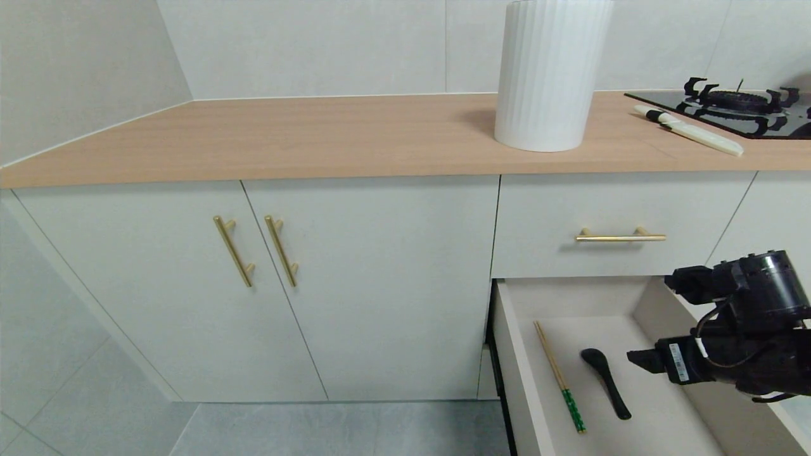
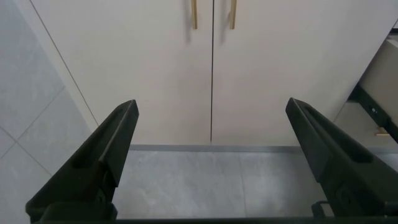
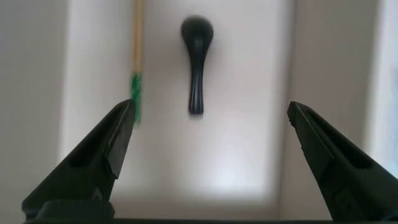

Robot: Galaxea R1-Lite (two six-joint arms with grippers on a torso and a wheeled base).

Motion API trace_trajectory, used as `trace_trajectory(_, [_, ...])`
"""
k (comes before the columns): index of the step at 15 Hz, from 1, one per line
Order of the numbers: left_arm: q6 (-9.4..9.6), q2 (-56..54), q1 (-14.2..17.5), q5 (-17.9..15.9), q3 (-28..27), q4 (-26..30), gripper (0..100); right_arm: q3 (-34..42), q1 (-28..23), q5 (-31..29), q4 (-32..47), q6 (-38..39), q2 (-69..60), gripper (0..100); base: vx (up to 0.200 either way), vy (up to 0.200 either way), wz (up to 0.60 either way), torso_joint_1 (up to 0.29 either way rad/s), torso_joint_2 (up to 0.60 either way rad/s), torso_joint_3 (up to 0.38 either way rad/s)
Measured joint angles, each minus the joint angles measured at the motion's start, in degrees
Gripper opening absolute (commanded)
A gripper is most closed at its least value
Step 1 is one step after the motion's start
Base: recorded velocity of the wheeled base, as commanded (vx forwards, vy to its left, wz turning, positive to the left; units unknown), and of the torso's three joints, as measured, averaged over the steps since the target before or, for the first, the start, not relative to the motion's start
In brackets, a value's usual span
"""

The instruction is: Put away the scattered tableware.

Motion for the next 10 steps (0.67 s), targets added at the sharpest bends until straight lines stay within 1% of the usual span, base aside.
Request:
trace_trajectory(1, [-0.04, 0.02, 0.0, 0.02, 0.0, 0.0, 100, -1.56, 0.33, 0.02, 2.57, 0.23, -2.4, 100, 0.0, 0.0, 0.0, 0.0, 0.0, 0.0])
trace_trajectory(3, [-0.17, 0.02, 0.0, 0.0, 0.0, 0.0, 100, -2.86, 0.72, 0.02, 4.63, 0.33, -5.53, 100, 0.0, 0.0, 0.0, 0.0, 0.0, 0.0])
trace_trajectory(7, [-0.17, 0.02, 0.0, 0.02, 0.0, 0.0, 100, -6.14, 2.82, 0.13, 17.54, 0.34, -11.0, 100, -0.2, 0.0, 0.0, 0.012, 0.0, 0.002])
trace_trajectory(10, [-0.2, 0.02, -0.02, 0.0, 0.0, 0.0, 100, -7.16, 3.12, 0.2, 18.93, 0.26, -12.85, 100, -0.2, 0.0, 0.0, -0.006, 0.01, 0.005])
